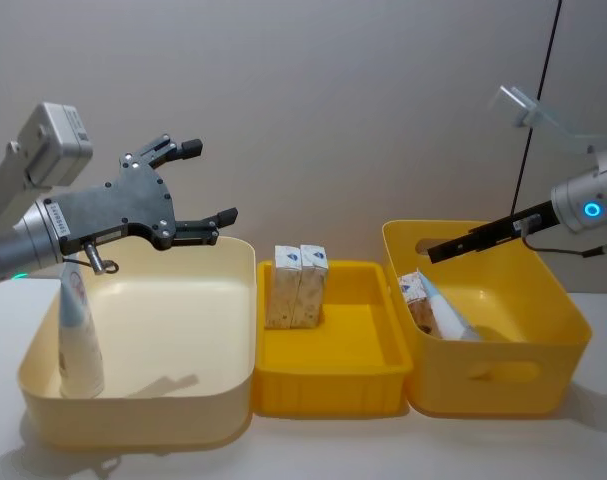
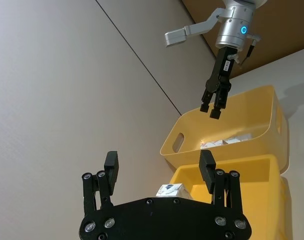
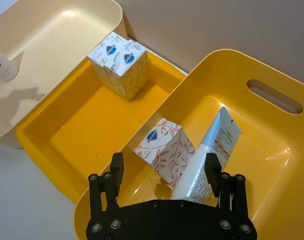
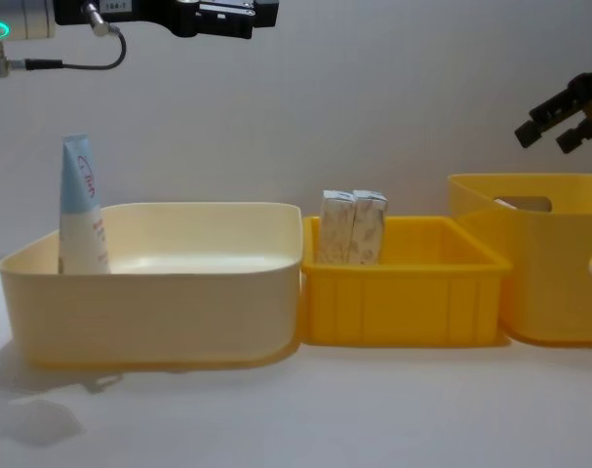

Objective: Bimanual collaborative sorting of washing and personal care products

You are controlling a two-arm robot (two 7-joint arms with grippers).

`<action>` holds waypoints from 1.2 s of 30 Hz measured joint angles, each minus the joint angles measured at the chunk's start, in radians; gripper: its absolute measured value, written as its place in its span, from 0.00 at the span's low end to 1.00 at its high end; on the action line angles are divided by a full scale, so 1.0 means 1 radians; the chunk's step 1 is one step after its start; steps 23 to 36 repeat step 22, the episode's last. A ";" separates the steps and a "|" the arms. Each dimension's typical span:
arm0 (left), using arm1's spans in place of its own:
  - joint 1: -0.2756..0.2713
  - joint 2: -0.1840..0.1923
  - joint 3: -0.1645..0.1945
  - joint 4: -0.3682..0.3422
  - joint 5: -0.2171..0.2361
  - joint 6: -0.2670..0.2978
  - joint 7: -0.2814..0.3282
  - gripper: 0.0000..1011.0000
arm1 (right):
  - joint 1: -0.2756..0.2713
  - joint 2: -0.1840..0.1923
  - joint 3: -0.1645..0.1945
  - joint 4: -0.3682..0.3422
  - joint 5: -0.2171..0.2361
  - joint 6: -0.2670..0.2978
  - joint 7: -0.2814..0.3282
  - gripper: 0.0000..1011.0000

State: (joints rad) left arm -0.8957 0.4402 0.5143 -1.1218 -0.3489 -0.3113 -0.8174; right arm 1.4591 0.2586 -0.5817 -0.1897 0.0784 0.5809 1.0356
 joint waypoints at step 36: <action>0.000 0.000 0.000 0.000 0.000 0.000 0.000 0.99 | 0.053 -0.026 -0.019 0.102 -0.017 -0.022 0.049 0.99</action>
